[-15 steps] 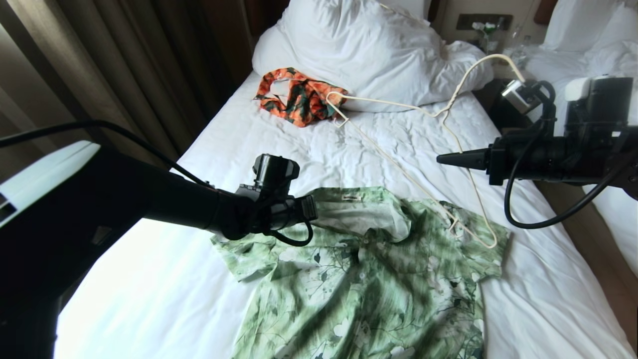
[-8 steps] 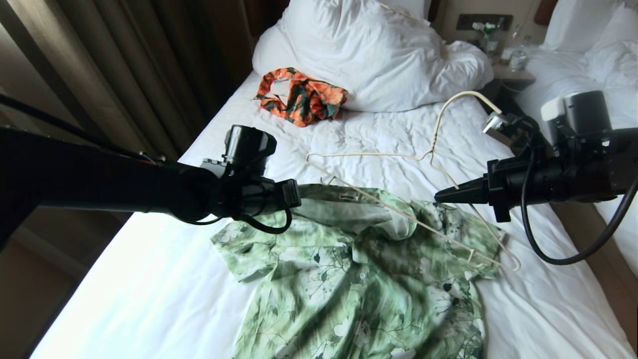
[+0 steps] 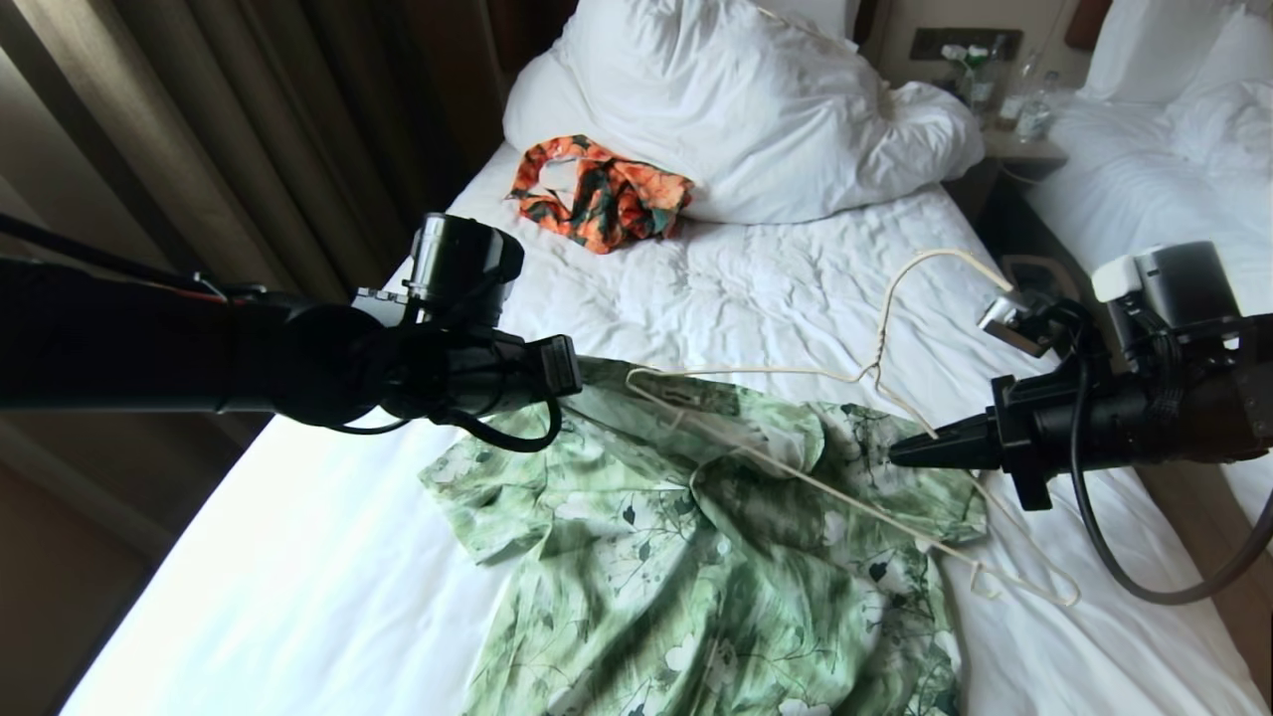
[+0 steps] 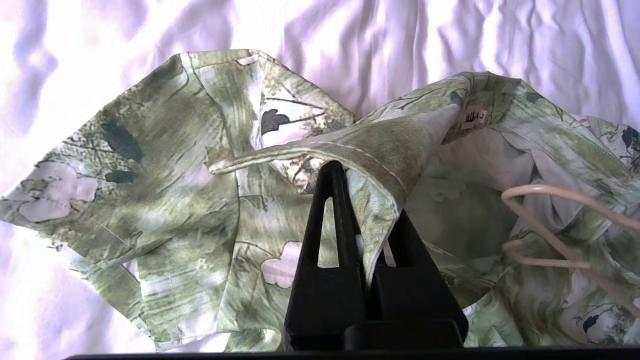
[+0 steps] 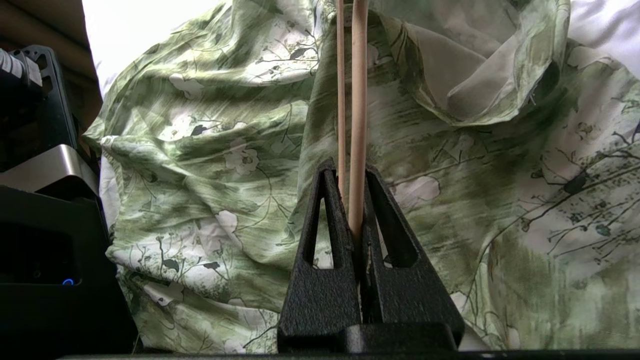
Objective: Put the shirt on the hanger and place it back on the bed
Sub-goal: Lift the shirt and hanger, then hook one side of the shirt onto the hanger
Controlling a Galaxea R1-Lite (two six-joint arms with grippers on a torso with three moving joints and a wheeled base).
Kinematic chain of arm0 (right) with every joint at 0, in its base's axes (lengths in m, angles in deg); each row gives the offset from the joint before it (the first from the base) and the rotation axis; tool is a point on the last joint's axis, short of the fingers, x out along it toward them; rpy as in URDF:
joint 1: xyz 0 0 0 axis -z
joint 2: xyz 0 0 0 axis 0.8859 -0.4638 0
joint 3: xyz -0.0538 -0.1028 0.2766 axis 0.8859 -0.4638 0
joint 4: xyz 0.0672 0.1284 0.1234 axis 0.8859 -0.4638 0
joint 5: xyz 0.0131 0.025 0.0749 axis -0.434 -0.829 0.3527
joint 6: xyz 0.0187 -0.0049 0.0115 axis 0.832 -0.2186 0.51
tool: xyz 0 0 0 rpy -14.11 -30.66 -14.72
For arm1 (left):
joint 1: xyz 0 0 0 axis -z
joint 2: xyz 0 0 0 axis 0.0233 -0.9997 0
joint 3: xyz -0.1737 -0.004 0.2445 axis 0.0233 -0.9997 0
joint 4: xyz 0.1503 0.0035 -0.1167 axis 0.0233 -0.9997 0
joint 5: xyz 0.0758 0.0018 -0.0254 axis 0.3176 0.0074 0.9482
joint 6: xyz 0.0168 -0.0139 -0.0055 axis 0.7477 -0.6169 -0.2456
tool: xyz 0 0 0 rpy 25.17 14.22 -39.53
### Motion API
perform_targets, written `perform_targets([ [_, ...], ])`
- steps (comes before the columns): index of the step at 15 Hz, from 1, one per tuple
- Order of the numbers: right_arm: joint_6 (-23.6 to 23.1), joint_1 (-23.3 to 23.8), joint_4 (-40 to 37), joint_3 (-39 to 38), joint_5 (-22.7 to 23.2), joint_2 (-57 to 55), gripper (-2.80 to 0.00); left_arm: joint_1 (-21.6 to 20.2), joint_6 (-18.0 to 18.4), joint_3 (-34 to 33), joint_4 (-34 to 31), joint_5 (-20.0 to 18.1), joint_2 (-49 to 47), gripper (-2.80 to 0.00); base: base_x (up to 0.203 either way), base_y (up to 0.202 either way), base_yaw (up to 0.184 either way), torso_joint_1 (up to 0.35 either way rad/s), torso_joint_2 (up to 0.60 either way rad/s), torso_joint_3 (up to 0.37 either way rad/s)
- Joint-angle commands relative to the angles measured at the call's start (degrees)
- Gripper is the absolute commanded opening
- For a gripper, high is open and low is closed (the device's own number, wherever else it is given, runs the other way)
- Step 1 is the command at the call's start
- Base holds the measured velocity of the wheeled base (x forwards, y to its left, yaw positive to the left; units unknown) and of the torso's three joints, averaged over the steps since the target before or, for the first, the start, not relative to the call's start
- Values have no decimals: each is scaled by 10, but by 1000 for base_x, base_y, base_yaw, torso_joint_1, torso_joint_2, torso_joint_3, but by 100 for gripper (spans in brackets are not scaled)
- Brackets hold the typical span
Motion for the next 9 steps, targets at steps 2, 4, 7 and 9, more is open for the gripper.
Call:
perform_targets([
  [2,-2,-13,0,-12,2,-2,-280,13,0,12,0,0,3,-280,0,0,0,0,0,0],
  [4,-1,-25,20,-11,-8,-16,-280,22,0,13,0,0,2,-280,0,0,0,0,0,0],
  [7,-1,-43,67,-2,-15,-44,-280,51,0,13,0,0,12,-280,0,0,0,0,0,0],
  [9,-1,-55,68,17,-29,-53,-280,72,0,17,0,0,16,-280,0,0,0,0,0,0],
])
